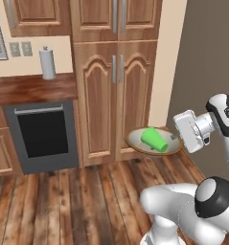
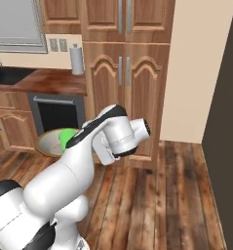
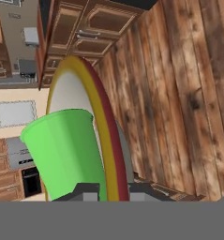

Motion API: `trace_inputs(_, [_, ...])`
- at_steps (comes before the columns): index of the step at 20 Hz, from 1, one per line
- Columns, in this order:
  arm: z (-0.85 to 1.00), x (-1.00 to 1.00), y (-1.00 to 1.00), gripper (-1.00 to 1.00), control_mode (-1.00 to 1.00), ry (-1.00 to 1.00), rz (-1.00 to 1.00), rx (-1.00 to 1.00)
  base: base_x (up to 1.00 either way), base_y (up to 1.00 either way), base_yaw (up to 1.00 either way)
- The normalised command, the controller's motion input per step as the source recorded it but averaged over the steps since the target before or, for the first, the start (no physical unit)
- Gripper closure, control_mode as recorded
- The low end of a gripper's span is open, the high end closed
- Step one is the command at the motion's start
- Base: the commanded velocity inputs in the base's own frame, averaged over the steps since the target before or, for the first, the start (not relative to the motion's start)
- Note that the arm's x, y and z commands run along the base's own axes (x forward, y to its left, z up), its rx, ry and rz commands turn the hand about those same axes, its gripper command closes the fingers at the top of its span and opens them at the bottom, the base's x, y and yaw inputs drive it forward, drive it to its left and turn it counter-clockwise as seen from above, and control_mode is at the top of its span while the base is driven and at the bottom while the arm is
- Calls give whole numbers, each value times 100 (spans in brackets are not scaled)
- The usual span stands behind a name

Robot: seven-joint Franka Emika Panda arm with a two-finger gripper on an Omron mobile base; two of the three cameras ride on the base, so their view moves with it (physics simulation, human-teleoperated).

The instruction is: Place the cup inside the bowl on the dining table and move the bowl to any counter.

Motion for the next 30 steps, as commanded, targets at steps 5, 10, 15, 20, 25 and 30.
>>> trace_inputs(5, [0,0,0,100,100,0,0,0,67,-3,0])
trace_inputs(10, [0,0,0,100,100,0,0,0,45,17,0])
trace_inputs(15, [0,0,0,100,100,0,0,0,15,54,-1])
trace_inputs(20, [0,0,0,100,100,0,0,0,1,70,-3])
trace_inputs(25, [0,0,0,100,100,0,0,0,0,84,-4])
trace_inputs(30, [0,0,0,100,100,0,0,0,0,85,-4])
